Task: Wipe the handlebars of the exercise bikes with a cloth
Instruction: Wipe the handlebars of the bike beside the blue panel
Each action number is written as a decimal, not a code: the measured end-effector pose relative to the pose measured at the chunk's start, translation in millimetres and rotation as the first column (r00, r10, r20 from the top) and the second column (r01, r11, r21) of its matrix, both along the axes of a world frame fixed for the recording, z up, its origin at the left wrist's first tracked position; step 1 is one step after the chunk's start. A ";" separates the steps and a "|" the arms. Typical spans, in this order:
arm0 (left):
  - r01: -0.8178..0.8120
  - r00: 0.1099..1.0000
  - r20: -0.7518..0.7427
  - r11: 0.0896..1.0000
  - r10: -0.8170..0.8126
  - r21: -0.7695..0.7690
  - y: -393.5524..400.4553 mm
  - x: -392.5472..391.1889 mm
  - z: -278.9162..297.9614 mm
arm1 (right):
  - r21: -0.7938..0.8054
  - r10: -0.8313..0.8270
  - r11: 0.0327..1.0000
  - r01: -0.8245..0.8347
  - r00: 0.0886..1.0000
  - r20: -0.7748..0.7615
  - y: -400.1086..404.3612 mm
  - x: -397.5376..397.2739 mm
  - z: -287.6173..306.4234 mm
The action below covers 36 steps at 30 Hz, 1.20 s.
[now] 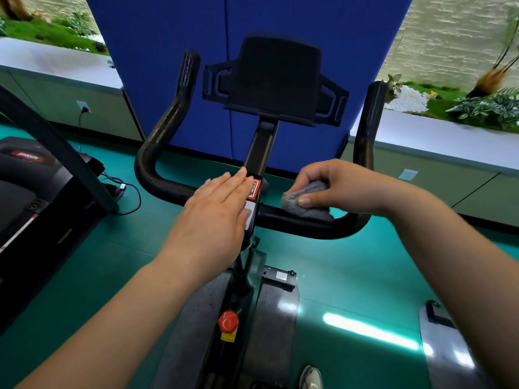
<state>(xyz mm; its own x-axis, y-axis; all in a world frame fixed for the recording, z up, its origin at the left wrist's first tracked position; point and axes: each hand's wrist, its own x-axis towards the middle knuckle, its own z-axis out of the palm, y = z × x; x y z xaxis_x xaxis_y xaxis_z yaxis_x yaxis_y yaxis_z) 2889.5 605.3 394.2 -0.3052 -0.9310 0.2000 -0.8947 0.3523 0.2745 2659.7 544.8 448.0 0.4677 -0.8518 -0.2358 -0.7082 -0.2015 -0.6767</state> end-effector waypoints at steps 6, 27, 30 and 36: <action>-0.020 1.000 -0.015 1.000 0.021 0.007 -0.7 -2.2 -0.7 | -0.036 -0.023 0.999 0.025 0.998 0.053 -7.2 18.0 -10.5; -0.061 0.997 -0.047 0.998 0.060 -0.025 0.5 -21.8 -4.2 | 0.141 0.209 0.974 -0.179 0.949 -0.236 -26.4 -28.9 13.9; -0.100 0.993 -0.059 0.994 0.098 -0.043 1.0 -27.3 -3.8 | 0.154 0.238 0.966 -0.209 0.951 -0.198 -32.8 -26.4 10.5; -0.194 0.981 -0.026 0.978 0.192 -0.072 2.6 -43.6 3.6 | 0.192 0.413 0.903 -0.385 0.900 -0.137 -55.1 -10.2 4.9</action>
